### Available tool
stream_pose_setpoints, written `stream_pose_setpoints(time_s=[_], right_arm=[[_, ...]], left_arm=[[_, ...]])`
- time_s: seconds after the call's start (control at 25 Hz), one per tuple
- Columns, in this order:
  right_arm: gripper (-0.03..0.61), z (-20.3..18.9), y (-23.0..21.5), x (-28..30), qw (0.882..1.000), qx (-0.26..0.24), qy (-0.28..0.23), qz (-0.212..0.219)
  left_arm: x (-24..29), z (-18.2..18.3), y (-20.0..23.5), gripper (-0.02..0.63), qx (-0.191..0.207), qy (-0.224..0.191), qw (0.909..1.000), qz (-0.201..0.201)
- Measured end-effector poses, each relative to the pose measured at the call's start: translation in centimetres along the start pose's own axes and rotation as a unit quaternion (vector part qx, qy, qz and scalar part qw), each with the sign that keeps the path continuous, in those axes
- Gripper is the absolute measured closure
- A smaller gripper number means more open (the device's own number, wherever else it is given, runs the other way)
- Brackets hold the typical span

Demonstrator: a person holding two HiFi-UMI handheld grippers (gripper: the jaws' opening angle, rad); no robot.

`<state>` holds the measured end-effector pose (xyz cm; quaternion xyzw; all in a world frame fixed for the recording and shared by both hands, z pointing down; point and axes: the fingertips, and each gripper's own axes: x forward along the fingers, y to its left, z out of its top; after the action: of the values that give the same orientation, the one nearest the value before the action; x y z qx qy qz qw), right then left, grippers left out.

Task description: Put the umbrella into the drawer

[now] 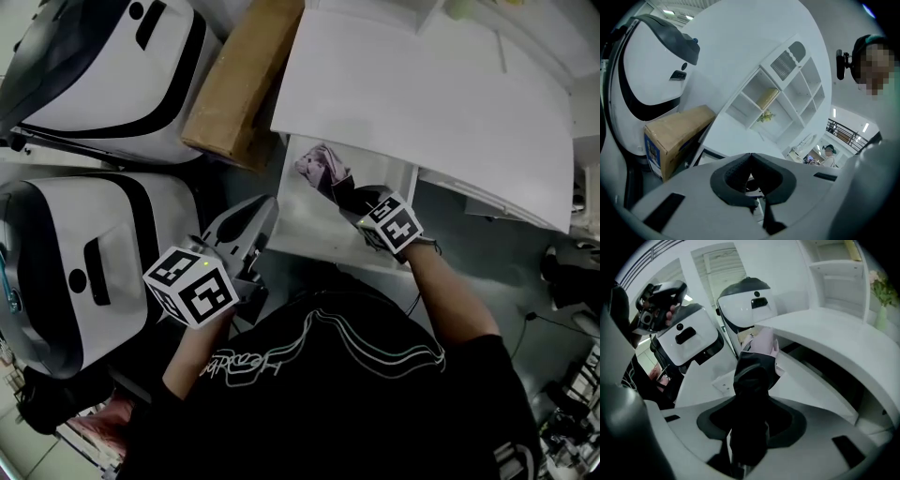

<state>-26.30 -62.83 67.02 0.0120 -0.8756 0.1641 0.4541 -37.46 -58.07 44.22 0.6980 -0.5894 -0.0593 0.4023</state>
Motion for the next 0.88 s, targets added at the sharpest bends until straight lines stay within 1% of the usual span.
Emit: stream_pose_setpoints(time_s=[0.16,0.36,0.6,0.76,0.88], right_arm=[[0.383,-1.5,-1.1,3.1,0.999,-0.012,0.049,-0.006],[0.383,-3.1,-2.3,6.4,0.995,-0.023,0.093,-0.019],[0.382,-4.4,-3.6,9.1,0.992,-0.034,0.121,-0.031],[0.380,-4.8,-3.9,10.2,0.992,-0.037,0.117,-0.035],[0.373,-5.3,-4.0,10.6,0.990,-0.049,0.127,-0.045]], left_arm=[[0.0,0.0,1.4,0.594,-0.010,0.000,0.9998,0.015],[0.4,-0.5,2.9,0.594,-0.025,0.004,0.9994,0.024],[0.3,-1.4,4.6,0.594,-0.036,0.011,0.9985,0.039],[0.2,-2.2,5.6,0.594,-0.033,0.018,0.9980,0.051],[-0.1,-2.4,5.8,0.594,-0.034,0.023,0.9976,0.056]])
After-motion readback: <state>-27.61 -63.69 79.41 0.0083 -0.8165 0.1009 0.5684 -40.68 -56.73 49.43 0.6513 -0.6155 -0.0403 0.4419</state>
